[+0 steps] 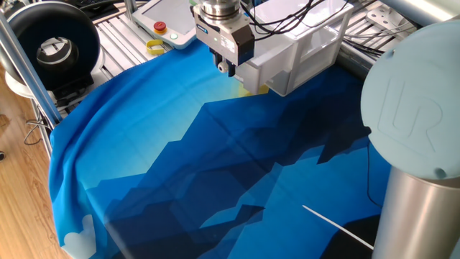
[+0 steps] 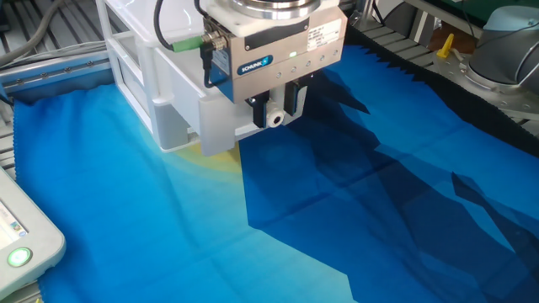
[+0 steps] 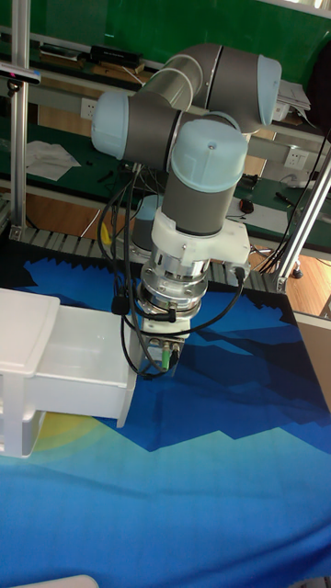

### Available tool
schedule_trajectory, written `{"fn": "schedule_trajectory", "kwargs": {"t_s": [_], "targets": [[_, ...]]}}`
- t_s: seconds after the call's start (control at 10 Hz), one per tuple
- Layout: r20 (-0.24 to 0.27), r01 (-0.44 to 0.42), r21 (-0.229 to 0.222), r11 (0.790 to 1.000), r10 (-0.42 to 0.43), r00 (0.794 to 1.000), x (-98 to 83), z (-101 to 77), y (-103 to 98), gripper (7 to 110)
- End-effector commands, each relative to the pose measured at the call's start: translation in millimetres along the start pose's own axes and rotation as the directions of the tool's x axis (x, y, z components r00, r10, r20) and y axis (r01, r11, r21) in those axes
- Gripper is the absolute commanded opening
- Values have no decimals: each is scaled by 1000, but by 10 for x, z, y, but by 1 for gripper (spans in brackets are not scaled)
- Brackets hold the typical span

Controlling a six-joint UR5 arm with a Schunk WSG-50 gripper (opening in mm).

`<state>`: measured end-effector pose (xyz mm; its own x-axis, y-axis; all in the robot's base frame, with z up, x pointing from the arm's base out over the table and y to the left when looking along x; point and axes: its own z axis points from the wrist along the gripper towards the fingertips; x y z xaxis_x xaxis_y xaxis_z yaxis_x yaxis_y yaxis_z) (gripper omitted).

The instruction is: Grasp the handle and close the drawer

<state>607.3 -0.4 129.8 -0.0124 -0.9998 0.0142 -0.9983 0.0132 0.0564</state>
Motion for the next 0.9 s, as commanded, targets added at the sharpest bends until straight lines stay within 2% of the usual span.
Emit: {"fn": "schedule_trajectory", "kwargs": {"t_s": [0.0, 0.4, 0.5, 0.8], "targets": [[-12, -44, 27, 999, 44, 999, 88, -5, -54, 22], [-27, -23, 27, 999, 24, 999, 137, -9, -58, 22], [-22, -20, 32, 999, 20, 1000, 132, -18, -77, 7], [-19, 0, 27, 1000, 0, 1000, 205, -43, -86, 7]]}}
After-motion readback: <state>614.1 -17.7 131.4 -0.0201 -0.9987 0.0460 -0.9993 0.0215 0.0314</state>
